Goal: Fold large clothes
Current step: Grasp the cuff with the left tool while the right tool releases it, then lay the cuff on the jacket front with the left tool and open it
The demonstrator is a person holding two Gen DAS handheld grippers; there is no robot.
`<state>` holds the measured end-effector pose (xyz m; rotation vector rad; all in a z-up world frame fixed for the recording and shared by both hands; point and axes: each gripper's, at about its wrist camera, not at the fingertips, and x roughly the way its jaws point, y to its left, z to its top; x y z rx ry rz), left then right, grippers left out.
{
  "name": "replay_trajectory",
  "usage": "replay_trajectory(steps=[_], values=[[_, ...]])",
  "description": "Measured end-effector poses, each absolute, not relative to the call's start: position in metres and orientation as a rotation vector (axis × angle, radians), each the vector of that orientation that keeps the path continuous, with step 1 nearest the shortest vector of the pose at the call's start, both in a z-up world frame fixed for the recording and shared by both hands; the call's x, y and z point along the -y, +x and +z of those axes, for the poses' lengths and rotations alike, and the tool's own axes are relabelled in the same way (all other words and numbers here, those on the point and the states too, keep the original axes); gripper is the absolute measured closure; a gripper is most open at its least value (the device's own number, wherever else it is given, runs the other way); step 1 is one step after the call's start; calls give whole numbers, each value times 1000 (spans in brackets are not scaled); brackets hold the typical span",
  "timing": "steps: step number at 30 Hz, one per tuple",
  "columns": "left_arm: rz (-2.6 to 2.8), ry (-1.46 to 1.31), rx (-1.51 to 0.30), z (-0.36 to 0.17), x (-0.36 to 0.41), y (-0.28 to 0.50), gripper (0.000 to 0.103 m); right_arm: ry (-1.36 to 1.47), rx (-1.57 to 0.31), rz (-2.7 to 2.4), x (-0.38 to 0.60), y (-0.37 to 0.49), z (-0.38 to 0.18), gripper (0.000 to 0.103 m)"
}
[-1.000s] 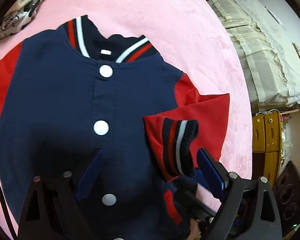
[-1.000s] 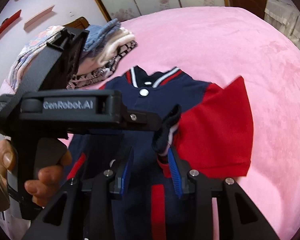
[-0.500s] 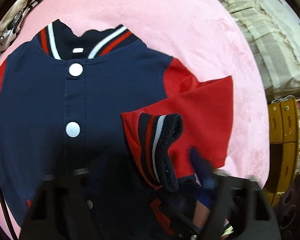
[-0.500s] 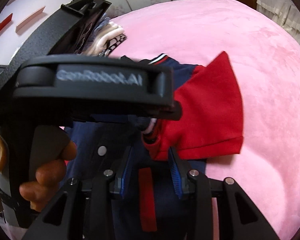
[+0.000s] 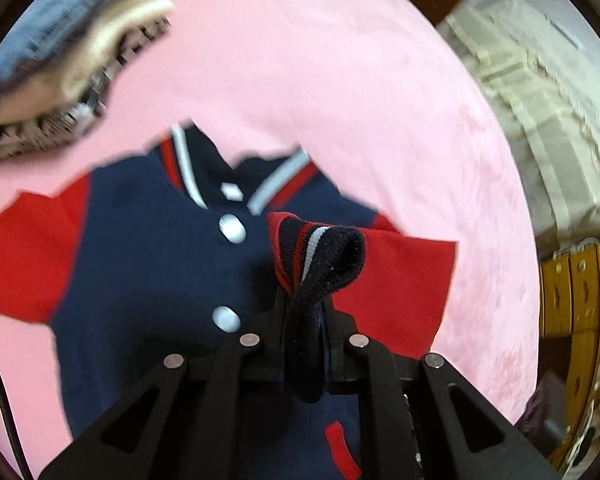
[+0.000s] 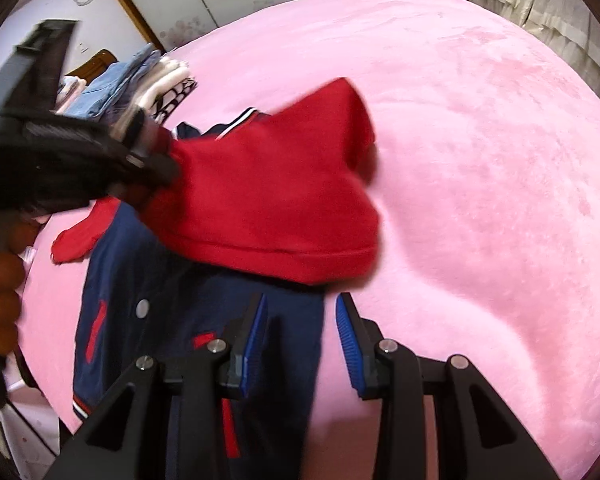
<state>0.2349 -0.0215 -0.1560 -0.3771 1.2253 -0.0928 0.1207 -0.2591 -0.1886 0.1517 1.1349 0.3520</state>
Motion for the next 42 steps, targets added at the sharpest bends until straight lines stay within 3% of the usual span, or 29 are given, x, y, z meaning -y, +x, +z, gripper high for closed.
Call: replay_trajectory(steps=[7,14,19,31,42], values=[[-49,-430,-1135,-117,-9,237,93,125,-1093,324,258,133,-190,67],[-34,-424,-1108,-113,-24,229,93,26,-1052,305,233,148,-191,68],[-21,-438,-1154,-135,-30,230,93,-27,-1052,276,226,152,-194,89],[-2,-459,-1245,-187,-49,228,93,0,-1035,323,223,142,-176,88],[-26,-445,-1243,-193,-51,230,93,-14,-1066,246,212,156,-193,88]])
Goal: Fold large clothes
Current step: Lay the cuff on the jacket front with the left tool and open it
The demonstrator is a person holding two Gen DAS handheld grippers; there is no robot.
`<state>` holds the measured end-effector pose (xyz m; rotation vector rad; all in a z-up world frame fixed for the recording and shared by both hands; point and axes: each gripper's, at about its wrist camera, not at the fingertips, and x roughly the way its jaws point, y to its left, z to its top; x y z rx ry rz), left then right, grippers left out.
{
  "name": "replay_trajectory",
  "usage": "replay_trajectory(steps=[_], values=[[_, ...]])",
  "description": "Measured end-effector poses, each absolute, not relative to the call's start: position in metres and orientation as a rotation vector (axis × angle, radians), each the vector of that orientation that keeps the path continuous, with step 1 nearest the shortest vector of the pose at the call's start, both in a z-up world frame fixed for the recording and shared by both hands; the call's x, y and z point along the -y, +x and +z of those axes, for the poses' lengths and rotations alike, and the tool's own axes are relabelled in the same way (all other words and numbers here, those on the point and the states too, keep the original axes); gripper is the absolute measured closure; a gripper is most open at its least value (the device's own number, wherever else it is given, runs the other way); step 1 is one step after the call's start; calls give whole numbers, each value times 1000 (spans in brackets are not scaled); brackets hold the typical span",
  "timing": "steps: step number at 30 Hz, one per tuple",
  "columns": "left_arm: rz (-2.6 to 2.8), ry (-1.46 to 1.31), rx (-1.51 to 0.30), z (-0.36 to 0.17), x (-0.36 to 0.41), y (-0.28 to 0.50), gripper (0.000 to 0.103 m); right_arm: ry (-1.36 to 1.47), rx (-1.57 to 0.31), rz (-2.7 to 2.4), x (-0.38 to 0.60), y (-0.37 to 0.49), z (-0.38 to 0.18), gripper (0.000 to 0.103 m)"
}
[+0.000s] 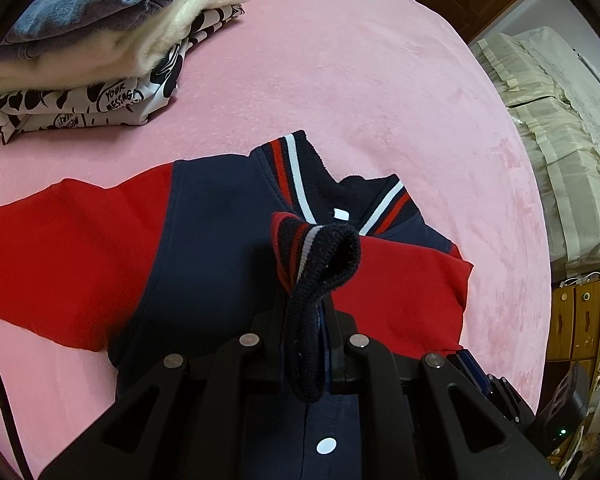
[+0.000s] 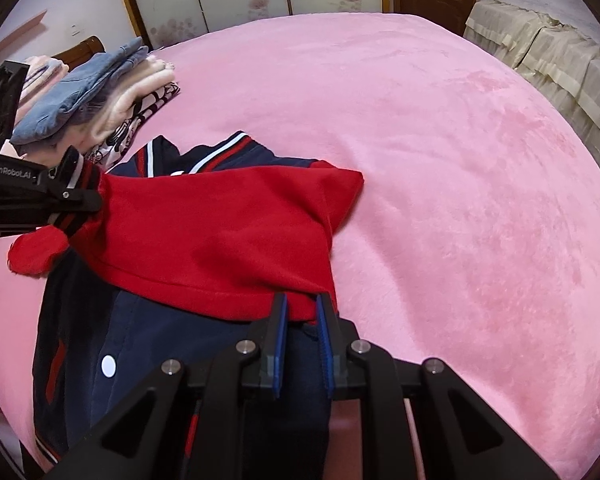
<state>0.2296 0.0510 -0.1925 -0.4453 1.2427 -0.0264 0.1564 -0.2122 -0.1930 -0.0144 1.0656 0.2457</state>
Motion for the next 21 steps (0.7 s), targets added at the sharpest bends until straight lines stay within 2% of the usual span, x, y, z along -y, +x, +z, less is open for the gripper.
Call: replay_trajectory(steps=[3,5,9,21], values=[[-31,-456,-1240,-194,-53,231,93,-50,-1102,247,207,159,-204,89],[-33,-453,-1245,-197,-54,233,93,-57,-1123,247,206,161,-212,95],[-48,-427,-1255,-200,-56,234,93,-23,-1109,253,212,160,-204,100],[-52,-432,-1305,-245,-75,229,92,44,-1127,236,218,143,-204,101]])
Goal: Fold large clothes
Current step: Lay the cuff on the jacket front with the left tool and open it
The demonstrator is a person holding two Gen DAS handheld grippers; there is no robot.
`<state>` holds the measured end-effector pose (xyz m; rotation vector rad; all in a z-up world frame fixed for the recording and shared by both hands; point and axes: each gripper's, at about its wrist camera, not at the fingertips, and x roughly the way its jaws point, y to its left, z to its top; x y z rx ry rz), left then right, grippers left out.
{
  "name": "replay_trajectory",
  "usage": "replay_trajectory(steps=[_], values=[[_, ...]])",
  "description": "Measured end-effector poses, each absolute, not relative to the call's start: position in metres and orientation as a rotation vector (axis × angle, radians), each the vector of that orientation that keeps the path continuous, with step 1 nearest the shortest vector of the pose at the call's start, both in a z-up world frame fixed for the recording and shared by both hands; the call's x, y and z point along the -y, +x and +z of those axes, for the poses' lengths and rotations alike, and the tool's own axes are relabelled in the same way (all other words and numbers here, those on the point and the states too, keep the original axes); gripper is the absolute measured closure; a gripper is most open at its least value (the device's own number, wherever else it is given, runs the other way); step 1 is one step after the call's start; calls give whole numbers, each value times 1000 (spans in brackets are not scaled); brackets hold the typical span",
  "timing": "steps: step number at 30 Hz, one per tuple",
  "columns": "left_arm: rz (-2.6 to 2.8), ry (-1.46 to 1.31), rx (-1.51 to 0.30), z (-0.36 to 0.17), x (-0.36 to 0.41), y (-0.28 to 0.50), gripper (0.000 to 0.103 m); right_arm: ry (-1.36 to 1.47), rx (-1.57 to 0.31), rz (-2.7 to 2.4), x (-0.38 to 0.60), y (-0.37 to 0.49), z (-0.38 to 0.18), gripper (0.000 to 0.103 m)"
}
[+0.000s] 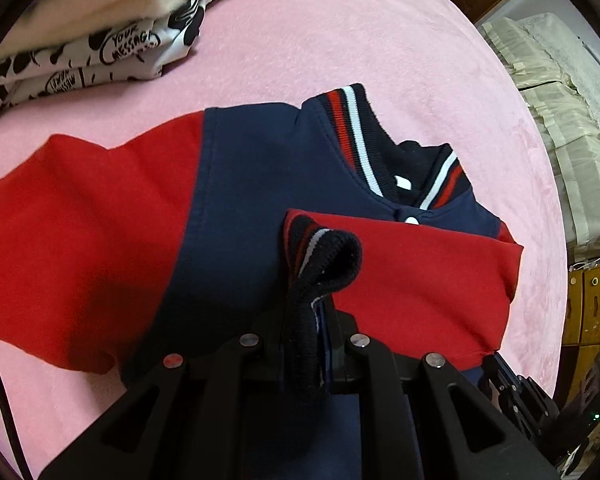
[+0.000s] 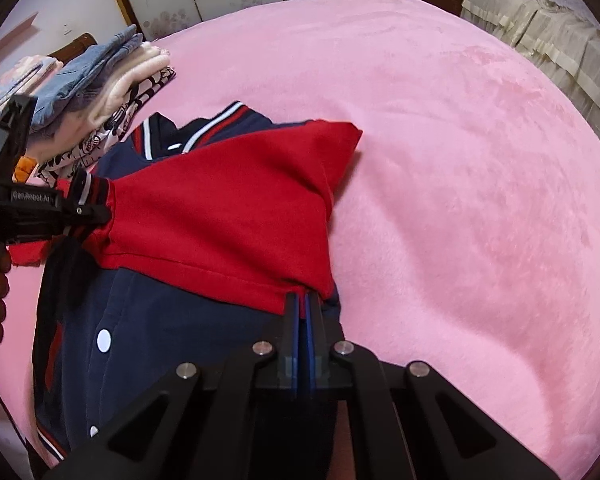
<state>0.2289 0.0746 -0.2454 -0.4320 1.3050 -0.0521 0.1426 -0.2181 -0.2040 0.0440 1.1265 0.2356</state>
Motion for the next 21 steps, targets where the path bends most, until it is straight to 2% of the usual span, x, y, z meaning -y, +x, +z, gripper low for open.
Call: replay_trajectory(steps=[11,14,16,18,21], values=[[-127,-481,-1310,-251,-89,235,87,36,-1128,251,220,142,-201,100],[-118,-460,-1318,-246,-95,233,72,65,-1140,251,225,144,-196,98],[-80,-465,-1330,-241,-100,231,49,74,-1149,252,229,144,-192,91],[-43,-486,-1314,-230,-102,226,45,82,-1141,261,232,143,-185,88],[7,-527,-1271,-215,-113,219,45,92,-1116,278,235,144,-171,80]])
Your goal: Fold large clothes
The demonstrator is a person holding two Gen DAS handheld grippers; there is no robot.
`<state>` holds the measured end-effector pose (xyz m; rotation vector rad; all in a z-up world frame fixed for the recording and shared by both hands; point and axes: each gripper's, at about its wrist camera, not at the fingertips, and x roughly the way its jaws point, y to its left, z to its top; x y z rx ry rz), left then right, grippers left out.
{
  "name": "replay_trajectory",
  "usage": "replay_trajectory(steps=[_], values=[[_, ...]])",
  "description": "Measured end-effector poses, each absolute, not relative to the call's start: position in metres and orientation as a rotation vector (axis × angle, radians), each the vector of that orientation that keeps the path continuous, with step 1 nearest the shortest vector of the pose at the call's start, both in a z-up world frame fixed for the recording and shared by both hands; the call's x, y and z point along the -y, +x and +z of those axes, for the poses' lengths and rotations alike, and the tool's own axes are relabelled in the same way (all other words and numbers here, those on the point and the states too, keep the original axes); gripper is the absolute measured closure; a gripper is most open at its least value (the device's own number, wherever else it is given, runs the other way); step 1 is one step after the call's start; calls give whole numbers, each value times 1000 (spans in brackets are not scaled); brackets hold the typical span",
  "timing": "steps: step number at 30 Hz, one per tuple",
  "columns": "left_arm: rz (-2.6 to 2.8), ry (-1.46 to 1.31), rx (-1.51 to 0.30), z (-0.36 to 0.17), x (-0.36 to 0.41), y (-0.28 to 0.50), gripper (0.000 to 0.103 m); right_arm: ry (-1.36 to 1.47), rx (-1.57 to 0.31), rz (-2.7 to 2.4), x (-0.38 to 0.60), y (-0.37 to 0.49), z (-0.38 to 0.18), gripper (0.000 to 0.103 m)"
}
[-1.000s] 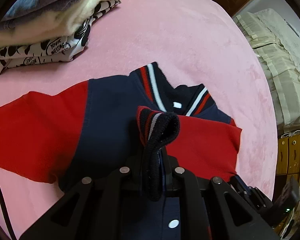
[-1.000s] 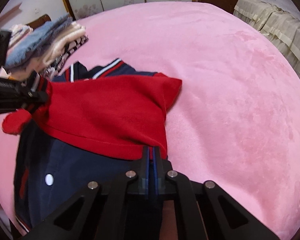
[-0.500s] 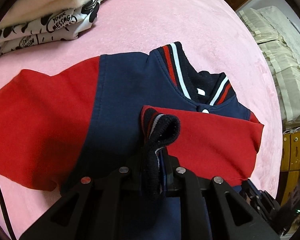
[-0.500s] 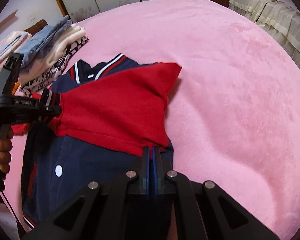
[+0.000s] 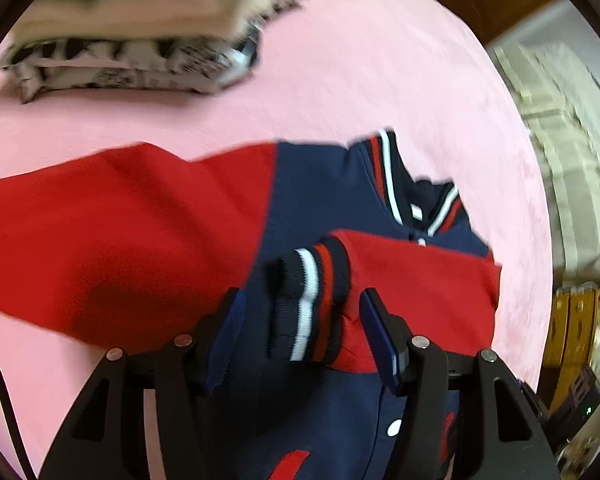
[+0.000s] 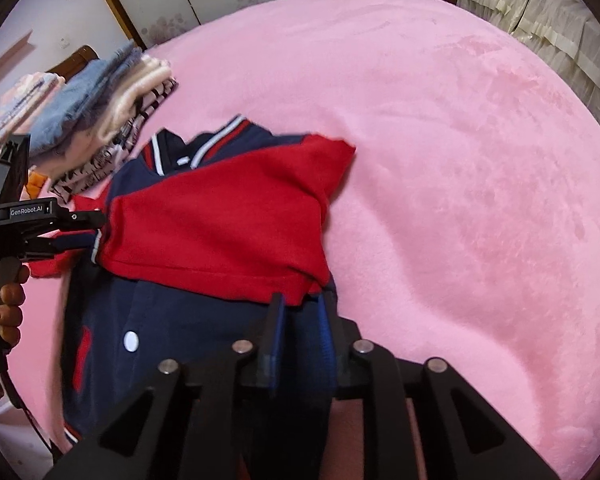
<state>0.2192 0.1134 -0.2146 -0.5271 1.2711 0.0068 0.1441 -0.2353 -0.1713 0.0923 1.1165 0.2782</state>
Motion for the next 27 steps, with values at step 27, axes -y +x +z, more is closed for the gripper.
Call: replay_trajectory(steps=[27], values=[[-61,-343,-1261,-233,-65,223,72,1,-1136,347,231,262,-192,100]])
